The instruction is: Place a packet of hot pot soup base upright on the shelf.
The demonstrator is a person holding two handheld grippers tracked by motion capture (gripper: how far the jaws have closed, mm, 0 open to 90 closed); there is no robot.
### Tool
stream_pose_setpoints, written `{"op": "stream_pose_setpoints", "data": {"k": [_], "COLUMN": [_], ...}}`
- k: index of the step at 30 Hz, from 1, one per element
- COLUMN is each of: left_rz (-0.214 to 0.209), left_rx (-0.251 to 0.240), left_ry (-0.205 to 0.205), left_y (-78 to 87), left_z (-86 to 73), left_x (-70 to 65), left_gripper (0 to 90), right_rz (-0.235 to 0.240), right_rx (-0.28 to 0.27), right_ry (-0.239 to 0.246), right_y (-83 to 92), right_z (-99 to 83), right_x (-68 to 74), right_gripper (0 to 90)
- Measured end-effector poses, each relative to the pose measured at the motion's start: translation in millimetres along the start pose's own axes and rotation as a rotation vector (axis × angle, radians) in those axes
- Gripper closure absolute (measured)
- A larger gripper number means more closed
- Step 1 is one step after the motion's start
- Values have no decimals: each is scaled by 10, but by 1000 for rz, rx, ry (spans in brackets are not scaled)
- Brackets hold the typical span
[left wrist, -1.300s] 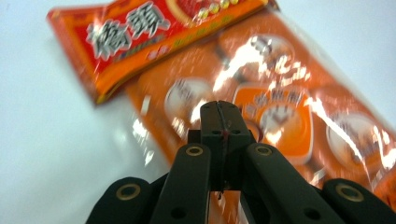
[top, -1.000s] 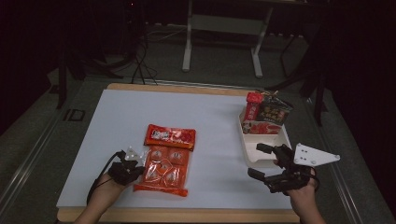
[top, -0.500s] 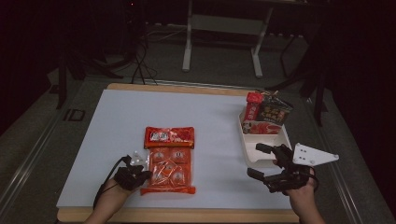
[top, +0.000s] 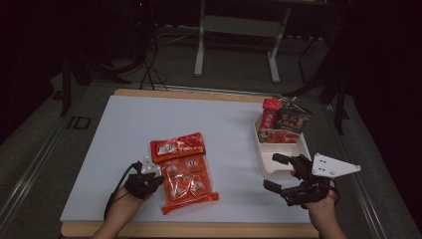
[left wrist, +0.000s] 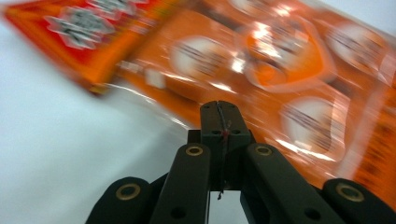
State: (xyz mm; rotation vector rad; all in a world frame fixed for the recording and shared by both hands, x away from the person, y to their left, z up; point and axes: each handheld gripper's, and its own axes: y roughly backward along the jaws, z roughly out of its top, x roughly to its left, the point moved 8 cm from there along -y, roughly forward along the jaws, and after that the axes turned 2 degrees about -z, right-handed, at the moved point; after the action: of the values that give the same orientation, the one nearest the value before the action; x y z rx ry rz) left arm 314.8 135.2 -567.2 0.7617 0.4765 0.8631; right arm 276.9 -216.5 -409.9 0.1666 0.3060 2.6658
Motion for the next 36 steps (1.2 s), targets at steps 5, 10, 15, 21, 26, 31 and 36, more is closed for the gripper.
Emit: {"op": "stream_pose_setpoints", "data": {"k": [5, 10, 15, 21, 26, 31, 36], "left_rz": [16, 2, -6, -13, -30, -38, -51], "left_rx": [27, 33, 33, 34, 38, 39, 42], "left_ry": [50, 39, 43, 17, 8, -11, -42], "left_y": [-197, -293, -306, -341, -388, -430, -485], "left_z": [42, 98, 119, 178, 242, 293, 357], "left_x": [192, 135, 121, 46, -36, -131, -252], "left_gripper": [900, 900, 900, 900, 900, 900, 900], "right_rz": [-1, -16, -17, -38, -55, -53, -91], "right_rx": [-6, -15, -23, -6, -4, -2, -30], "right_ry": [-3, 12, 35, 45, 40, 36, 70], "right_y": [16, 40, 15, -28, -31, -40, -18], "right_z": [8, 12, 12, -24, -43, -59, -33], "right_x": [-4, -17, -1, -21, -54, -70, -104], "right_gripper": [138, 141, 146, 145, 145, 145, 149]}}
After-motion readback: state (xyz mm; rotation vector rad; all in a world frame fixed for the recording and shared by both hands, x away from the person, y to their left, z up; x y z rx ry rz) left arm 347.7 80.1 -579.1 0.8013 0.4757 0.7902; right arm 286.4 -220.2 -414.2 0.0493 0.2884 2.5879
